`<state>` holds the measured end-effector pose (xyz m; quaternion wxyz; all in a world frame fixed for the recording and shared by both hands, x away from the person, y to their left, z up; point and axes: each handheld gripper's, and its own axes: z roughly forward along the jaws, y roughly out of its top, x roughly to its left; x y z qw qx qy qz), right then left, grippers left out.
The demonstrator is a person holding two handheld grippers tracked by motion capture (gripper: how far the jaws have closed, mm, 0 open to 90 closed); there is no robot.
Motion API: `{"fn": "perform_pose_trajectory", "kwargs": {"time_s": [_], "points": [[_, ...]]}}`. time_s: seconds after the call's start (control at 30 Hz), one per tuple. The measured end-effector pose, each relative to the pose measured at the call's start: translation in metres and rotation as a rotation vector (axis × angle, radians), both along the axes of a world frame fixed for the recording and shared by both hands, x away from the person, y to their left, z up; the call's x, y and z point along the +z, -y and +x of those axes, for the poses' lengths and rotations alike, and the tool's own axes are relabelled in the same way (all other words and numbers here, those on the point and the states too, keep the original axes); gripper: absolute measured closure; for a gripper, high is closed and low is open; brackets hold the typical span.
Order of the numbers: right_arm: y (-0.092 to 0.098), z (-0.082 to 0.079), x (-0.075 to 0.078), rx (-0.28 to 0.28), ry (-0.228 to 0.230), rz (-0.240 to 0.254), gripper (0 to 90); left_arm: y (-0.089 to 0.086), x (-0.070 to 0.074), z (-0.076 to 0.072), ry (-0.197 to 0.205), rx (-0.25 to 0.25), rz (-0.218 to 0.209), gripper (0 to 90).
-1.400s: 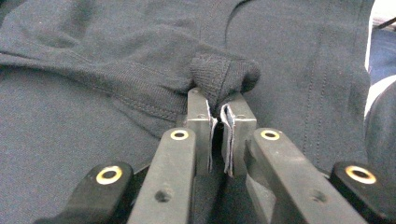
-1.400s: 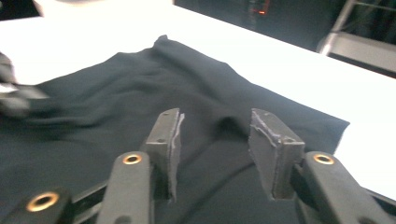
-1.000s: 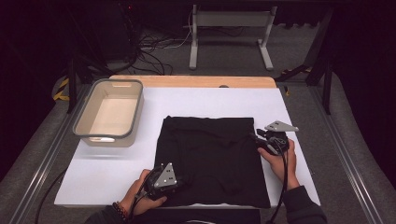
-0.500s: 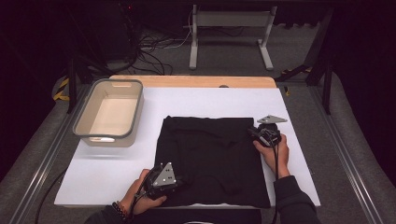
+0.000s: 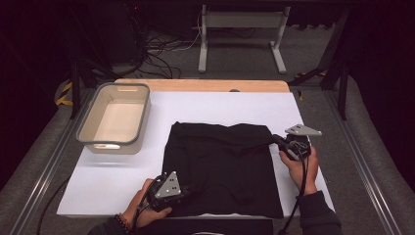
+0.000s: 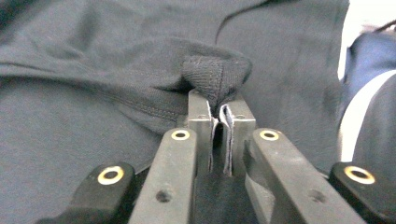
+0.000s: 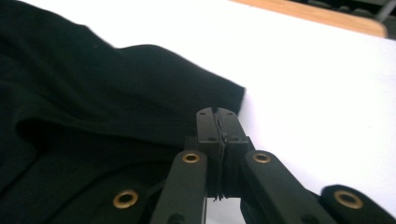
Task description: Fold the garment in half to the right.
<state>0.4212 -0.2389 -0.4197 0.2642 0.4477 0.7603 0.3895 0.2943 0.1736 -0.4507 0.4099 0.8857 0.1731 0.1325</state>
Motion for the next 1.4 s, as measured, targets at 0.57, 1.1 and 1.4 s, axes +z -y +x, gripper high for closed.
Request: {"fn": "perform_pose_trajectory", "kwargs": {"time_s": [0.57, 1.1, 1.4], "points": [[-0.022, 0.000, -0.004, 0.108, 0.030, 0.041, 76.3, -0.018, 0.028, 0.068, 0.134, 0.289, -0.056, 46.8], [-0.053, 0.003, -0.028, 0.240, -0.056, 0.021, 64.0, -0.018, -0.008, 0.179, -0.111, 0.537, -0.020, 46.8], [-0.056, 0.007, -0.037, 0.252, -0.109, 0.019, 61.5, -0.017, 0.021, 0.152, -0.015, 0.517, 0.002, 80.3]]}}
